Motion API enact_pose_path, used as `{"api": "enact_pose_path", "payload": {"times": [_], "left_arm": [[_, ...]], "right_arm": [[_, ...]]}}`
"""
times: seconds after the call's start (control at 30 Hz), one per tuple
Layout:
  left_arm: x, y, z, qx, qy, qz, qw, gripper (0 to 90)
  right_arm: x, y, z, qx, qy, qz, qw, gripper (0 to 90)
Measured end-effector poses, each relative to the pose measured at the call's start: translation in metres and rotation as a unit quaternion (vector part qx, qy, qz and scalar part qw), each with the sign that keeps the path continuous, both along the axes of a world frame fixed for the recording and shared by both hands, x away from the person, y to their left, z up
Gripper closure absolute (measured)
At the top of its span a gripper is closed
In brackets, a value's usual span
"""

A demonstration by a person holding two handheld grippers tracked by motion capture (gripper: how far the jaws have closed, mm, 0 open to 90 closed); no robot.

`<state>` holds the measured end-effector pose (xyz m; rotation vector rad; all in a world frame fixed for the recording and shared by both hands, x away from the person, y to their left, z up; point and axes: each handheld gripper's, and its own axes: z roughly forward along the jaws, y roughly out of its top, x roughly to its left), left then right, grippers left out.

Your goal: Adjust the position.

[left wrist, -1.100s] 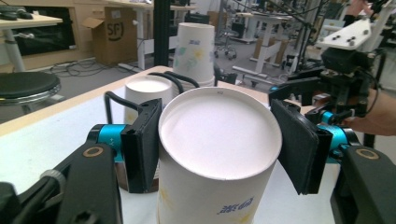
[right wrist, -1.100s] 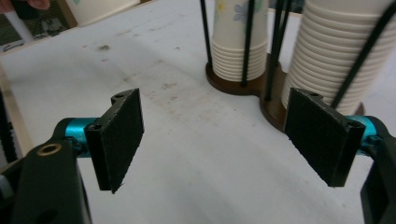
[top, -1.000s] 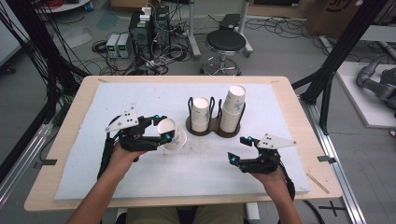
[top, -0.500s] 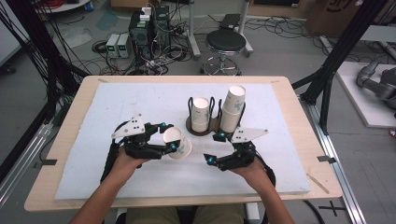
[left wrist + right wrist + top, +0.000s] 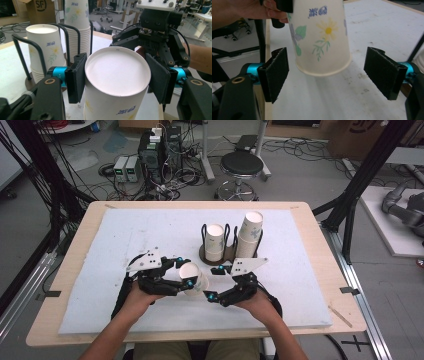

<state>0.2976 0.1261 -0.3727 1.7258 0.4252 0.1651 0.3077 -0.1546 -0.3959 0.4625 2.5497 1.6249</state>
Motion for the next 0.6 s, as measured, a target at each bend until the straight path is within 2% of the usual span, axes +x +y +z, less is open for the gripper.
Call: {"api": "enact_pose_path", "payload": {"times": [0.2,0.4,0.6], "left_arm": [[-0.003,-0.003,0.001,0.0,-0.001,-0.007,1.0,37.0],[-0.004,-0.005,0.001,0.005,-0.002,-0.02,0.9998,37.0],[-0.006,-0.01,0.001,0.001,-0.001,-0.033,0.9995,37.1]], "right_arm": [[0.0,0.011,-0.002,-0.006,-0.001,0.019,0.9998,20.7],[0.0,0.018,-0.004,-0.005,0.003,0.03,0.9995,20.7],[0.0,0.021,-0.007,-0.003,0.002,0.038,0.9993,21.0]]}}
